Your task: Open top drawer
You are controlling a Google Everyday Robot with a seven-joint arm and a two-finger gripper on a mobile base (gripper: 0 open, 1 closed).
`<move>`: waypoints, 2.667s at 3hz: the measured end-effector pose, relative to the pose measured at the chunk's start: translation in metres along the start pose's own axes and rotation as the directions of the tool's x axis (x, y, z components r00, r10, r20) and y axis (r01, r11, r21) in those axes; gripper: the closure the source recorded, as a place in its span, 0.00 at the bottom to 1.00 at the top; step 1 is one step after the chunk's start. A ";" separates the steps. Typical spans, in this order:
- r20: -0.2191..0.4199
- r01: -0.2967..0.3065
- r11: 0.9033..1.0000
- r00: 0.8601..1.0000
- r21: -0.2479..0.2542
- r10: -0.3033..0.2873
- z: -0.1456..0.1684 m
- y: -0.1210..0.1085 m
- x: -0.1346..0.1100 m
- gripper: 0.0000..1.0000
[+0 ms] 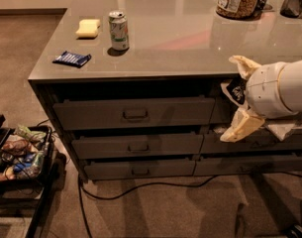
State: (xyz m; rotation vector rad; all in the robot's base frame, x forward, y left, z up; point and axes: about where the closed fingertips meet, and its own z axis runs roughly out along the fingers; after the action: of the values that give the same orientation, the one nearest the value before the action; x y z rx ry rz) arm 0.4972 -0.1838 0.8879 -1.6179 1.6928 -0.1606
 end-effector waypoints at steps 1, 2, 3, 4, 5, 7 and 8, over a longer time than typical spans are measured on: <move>0.000 0.000 1.000 1.000 0.000 0.000 0.000 0.000 0.000 0.00; -0.004 0.027 1.000 1.000 0.002 -0.027 0.004 0.001 -0.003 0.00; 0.034 0.036 0.999 0.999 -0.040 -0.035 0.033 0.018 -0.005 0.00; 0.058 0.036 0.996 0.998 -0.077 -0.031 0.062 0.030 -0.003 0.00; 0.074 0.033 0.994 0.997 -0.102 -0.025 0.113 0.030 0.006 0.00; 0.069 0.047 0.994 0.997 -0.103 -0.040 0.114 0.031 0.004 0.00; 0.070 0.046 0.991 0.997 -0.125 -0.038 0.143 0.048 0.015 0.00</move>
Offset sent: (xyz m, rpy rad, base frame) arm 0.0037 0.0088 -0.0088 -0.0392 -0.0232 0.0312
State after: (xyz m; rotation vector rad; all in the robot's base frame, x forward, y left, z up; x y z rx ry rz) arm 0.5458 -0.1299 0.7553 -1.7331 1.6468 -0.0192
